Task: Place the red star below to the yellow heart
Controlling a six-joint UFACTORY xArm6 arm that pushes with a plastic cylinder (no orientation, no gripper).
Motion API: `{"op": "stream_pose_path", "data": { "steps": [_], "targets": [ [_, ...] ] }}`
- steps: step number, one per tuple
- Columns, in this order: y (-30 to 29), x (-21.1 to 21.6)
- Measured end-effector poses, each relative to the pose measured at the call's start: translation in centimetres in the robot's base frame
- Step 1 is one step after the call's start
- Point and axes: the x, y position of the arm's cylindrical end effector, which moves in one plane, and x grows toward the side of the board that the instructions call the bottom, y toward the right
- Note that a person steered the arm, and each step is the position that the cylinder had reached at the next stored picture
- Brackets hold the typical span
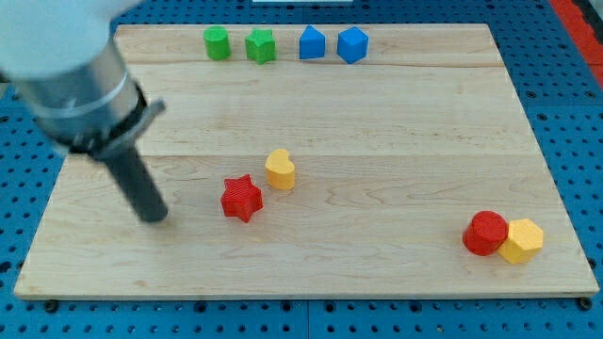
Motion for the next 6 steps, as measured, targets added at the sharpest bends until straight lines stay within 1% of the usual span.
{"op": "stream_pose_path", "data": {
  "steps": [1, 2, 3, 4, 5, 6],
  "targets": [
    [6.0, -3.1],
    [8.5, 0.6],
    [8.5, 3.5],
    [7.7, 4.5],
    [6.6, 7.7],
    [10.3, 5.2]
  ]
}}
